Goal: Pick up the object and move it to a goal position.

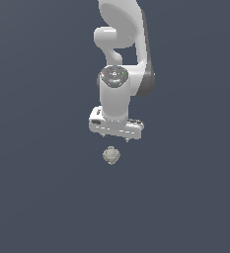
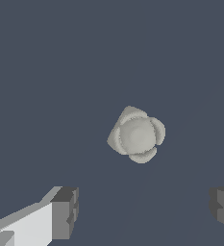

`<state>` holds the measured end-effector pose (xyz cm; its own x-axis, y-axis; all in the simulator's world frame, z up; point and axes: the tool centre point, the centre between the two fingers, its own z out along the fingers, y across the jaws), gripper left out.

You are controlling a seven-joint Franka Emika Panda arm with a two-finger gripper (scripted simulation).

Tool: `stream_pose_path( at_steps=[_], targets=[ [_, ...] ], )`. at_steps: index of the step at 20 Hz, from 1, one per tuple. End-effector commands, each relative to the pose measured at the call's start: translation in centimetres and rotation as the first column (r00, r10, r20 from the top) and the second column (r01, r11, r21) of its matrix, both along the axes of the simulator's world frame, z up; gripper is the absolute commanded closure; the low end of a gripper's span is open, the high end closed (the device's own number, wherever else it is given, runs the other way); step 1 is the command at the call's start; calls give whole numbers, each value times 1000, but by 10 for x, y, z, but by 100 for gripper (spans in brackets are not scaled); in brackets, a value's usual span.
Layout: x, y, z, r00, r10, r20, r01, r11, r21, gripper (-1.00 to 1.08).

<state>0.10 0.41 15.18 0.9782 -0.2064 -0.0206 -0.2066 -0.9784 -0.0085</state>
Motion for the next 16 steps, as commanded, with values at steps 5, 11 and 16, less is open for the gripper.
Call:
stream_pose_path(
  at_steps=[5, 11, 16],
  targets=[
    [9, -6, -21, 984, -179, 4, 179, 984, -3, -92],
    [17, -12, -41, 941, -337, 9, 337, 941, -7, -92],
    [21, -16, -53, 905, -426, 14, 426, 905, -10, -92]
  ],
)
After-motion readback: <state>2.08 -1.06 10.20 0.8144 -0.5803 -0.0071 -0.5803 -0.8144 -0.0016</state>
